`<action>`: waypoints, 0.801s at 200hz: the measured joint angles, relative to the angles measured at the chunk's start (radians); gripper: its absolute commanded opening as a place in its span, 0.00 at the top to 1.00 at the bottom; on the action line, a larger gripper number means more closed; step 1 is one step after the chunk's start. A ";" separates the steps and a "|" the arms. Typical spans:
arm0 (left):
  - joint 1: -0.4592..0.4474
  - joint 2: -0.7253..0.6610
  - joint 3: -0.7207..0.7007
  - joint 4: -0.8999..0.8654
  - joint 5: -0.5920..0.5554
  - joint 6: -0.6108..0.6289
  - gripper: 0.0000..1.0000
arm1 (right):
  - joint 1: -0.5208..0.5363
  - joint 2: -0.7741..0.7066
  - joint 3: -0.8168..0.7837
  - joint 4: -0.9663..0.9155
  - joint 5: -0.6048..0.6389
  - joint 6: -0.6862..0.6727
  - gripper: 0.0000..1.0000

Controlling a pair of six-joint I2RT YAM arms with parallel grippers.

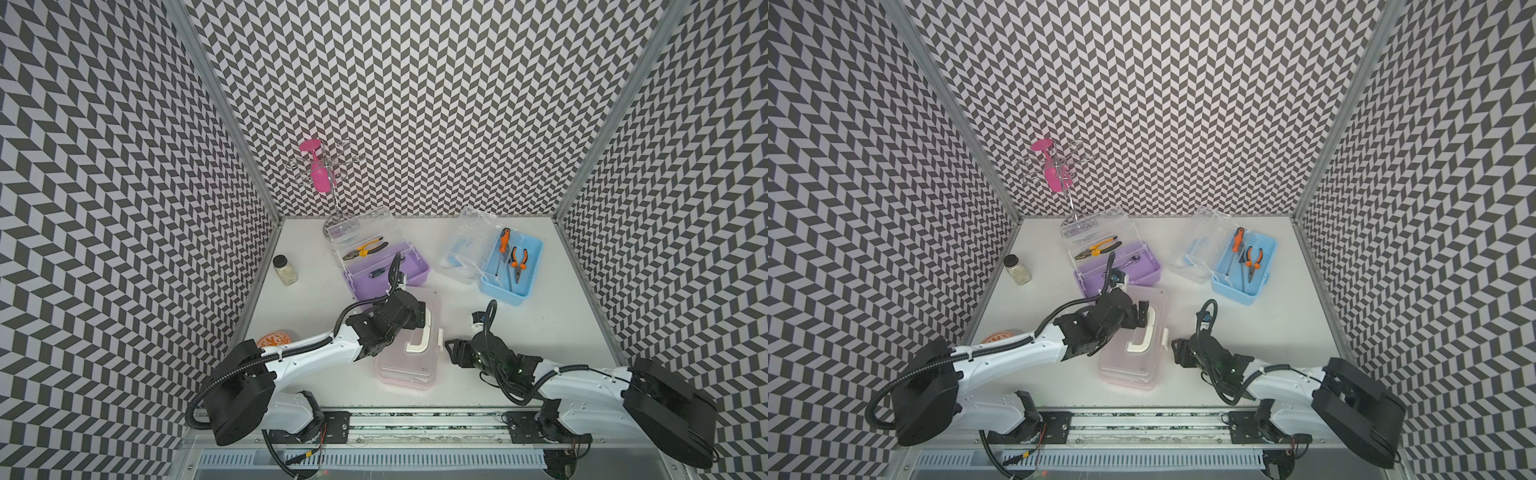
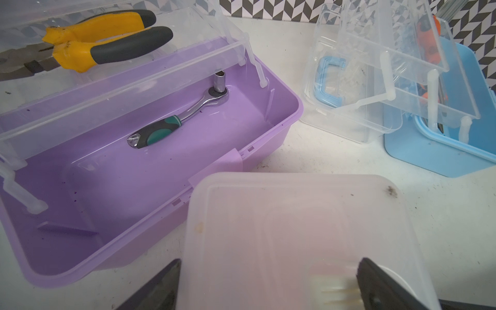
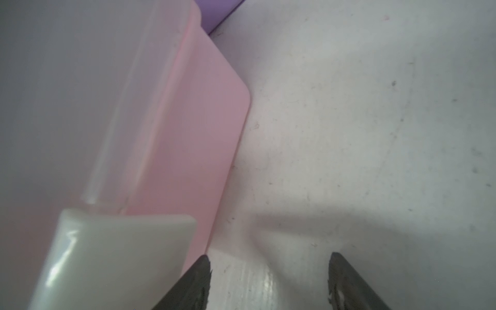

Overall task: Close toolboxes
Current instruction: Fasten the toolbox latch on the toolbox.

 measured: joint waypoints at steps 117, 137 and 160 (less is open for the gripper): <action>0.001 0.004 -0.003 0.000 0.005 0.002 0.00 | -0.011 -0.049 -0.048 0.073 -0.066 -0.016 0.30; 0.001 0.005 -0.003 0.001 0.005 0.001 0.00 | -0.011 -0.097 -0.050 0.052 -0.078 -0.016 0.33; 0.001 0.005 -0.003 0.002 0.005 0.001 0.01 | -0.011 -0.125 -0.054 0.051 -0.099 -0.019 0.35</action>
